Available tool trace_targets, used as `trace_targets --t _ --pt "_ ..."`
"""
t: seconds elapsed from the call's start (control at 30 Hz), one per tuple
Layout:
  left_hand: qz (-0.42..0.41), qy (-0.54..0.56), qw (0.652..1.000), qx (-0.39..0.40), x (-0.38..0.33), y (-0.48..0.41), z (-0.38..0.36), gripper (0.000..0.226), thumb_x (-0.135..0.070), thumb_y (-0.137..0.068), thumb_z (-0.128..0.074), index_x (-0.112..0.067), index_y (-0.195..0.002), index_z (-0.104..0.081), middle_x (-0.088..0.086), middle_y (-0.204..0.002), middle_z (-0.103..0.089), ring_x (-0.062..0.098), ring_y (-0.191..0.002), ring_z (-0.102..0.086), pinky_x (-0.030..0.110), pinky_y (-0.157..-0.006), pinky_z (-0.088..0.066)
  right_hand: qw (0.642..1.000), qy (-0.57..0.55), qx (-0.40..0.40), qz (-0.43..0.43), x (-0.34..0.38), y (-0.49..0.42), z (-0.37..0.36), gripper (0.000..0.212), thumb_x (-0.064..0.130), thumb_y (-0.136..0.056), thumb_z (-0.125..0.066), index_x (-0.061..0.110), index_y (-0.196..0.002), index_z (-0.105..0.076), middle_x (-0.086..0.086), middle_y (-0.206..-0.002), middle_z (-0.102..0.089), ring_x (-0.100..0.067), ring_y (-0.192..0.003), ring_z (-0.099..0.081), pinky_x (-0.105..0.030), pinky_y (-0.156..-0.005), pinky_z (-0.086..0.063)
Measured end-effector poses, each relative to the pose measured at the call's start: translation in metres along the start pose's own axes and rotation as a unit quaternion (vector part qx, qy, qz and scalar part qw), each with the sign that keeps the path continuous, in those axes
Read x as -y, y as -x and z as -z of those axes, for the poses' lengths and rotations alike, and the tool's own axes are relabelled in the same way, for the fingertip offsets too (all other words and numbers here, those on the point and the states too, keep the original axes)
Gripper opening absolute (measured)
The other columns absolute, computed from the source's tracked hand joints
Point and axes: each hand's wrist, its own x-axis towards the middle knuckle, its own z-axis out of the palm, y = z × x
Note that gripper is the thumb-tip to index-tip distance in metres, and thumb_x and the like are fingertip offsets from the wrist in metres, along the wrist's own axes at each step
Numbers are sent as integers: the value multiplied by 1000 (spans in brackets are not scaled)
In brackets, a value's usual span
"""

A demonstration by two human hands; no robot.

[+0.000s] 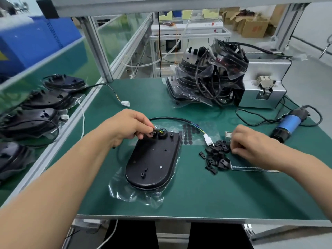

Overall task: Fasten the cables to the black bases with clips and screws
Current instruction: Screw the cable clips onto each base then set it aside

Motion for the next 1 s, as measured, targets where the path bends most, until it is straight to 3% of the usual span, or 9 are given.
trace_targets --t 0.13,0.23,0.43,0.5,0.6,0.7,0.8,0.9,1.0 --pt "49 18 997 49 -7 -12 9 7 2 -81 -69 -2 -86 -72 11 -67 -69 6 -40 -46 12 -32 -19 987 -111 -120 11 20 -16 16 18 19 -93 -62 29 -83 -51 9 -74 -61 -10 -68 -58 -20 -62 -41" --pt "67 22 994 80 -8 -18 13 9 4 -83 -66 1 -90 -71 12 -68 -70 6 -40 -47 11 -30 -21 953 -269 -137 32 52 -42 21 20 14 -90 -69 27 -79 -59 3 -66 -69 -10 -54 -64 -12 -55 -45" --pt "57 37 993 92 -4 -22 16 13 9 -83 -63 3 -91 -71 18 -75 -70 7 -42 -48 12 -31 -23 951 -273 -135 -47 54 -82 14 17 20 -82 -81 17 -72 -69 1 -58 -69 -11 -49 -66 -14 -57 -50" --pt "53 46 994 88 -1 -23 15 13 8 -82 -64 1 -90 -73 18 -76 -71 8 -43 -48 12 -31 -23 912 -384 -130 -63 56 -86 11 13 15 -83 -81 10 -75 -71 -2 -58 -69 -12 -52 -66 -16 -58 -52" --pt "50 59 993 85 2 -25 14 13 7 -82 -66 -1 -89 -74 18 -77 -71 7 -43 -49 12 -32 -24 826 -553 -101 -38 77 -93 7 7 -3 -86 -72 4 -85 -71 -3 -64 -70 -14 -61 -69 -17 -60 -56" --pt "42 60 993 90 5 -26 14 14 8 -81 -65 -1 -89 -74 18 -78 -72 6 -43 -50 12 -32 -24 794 -605 -58 12 107 -101 4 12 -7 -88 -67 5 -88 -70 -1 -65 -71 -9 -62 -69 -15 -59 -55" --pt "32 59 993 97 6 -25 13 16 8 -80 -65 -4 -84 -74 15 -76 -72 6 -44 -49 12 -33 -24 816 -575 -31 44 133 -109 0 13 -2 -87 -71 11 -85 -72 4 -67 -69 -3 -61 -62 -14 -59 -49" --pt "26 65 992 101 8 -25 14 15 7 -80 -64 -4 -81 -73 12 -71 -70 5 -43 -48 12 -33 -23 840 -540 -42 39 146 -116 -4 16 4 -82 -77 19 -79 -75 8 -74 -67 -10 -74 -56 -22 -77 -46" --pt "36 81 990 106 9 -25 15 14 7 -82 -63 -3 -84 -73 12 -72 -70 6 -45 -47 12 -33 -24 847 -528 -55 11 143 -121 -8 16 8 -80 -81 23 -75 -76 16 -71 -62 -7 -74 -53 -20 -76 -42"
